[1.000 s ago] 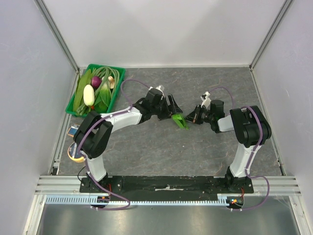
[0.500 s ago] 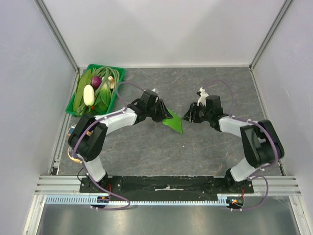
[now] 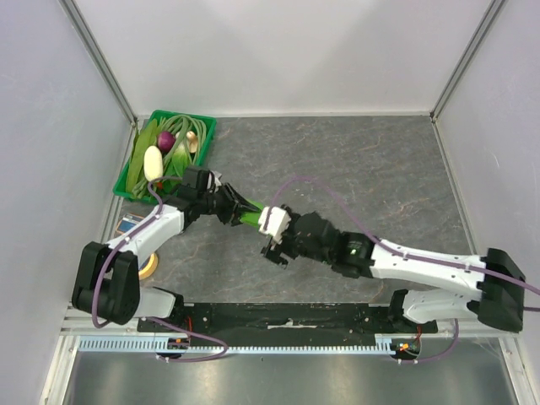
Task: Fold the paper box
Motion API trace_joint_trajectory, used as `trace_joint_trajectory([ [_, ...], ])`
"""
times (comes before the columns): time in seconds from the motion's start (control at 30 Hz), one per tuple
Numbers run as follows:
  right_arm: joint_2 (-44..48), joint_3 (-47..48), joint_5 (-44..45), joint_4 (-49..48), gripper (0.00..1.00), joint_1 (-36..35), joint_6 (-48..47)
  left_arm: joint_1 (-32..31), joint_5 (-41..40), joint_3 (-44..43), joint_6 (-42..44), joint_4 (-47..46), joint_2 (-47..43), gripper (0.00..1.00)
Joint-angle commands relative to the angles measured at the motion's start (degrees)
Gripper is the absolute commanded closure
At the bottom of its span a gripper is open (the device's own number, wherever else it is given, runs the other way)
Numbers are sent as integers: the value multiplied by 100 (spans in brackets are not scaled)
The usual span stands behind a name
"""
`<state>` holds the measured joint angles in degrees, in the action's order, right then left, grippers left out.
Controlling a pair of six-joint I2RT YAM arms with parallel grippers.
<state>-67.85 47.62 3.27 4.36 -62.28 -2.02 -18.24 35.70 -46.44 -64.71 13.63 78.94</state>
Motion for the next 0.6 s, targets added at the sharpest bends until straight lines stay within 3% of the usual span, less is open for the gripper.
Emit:
trace_joint_trajectory([
  [0.0,-631,344,1896,-23,14,-671,-993,75,1140,319,-771,87,-387,76],
  [0.1,-1071,547,2291,-172,16,-926,-1168,145,1316,565,-1087,-131,-519,76],
  [0.17,-1282,512,3011,-392,17,-1022,-1265,163,1465,731,-1316,-386,-555,75],
  [0.3,-1371,328,3679,-892,27,-1084,-1502,172,1527,917,-1483,-501,-625,74],
  [0.47,-1291,143,3462,-1157,37,-1076,-1591,172,1545,1093,-1782,-782,-608,71],
  [0.57,-1309,108,3313,-1183,53,-1084,-1591,172,1553,1145,-1922,-1010,-573,65],
])
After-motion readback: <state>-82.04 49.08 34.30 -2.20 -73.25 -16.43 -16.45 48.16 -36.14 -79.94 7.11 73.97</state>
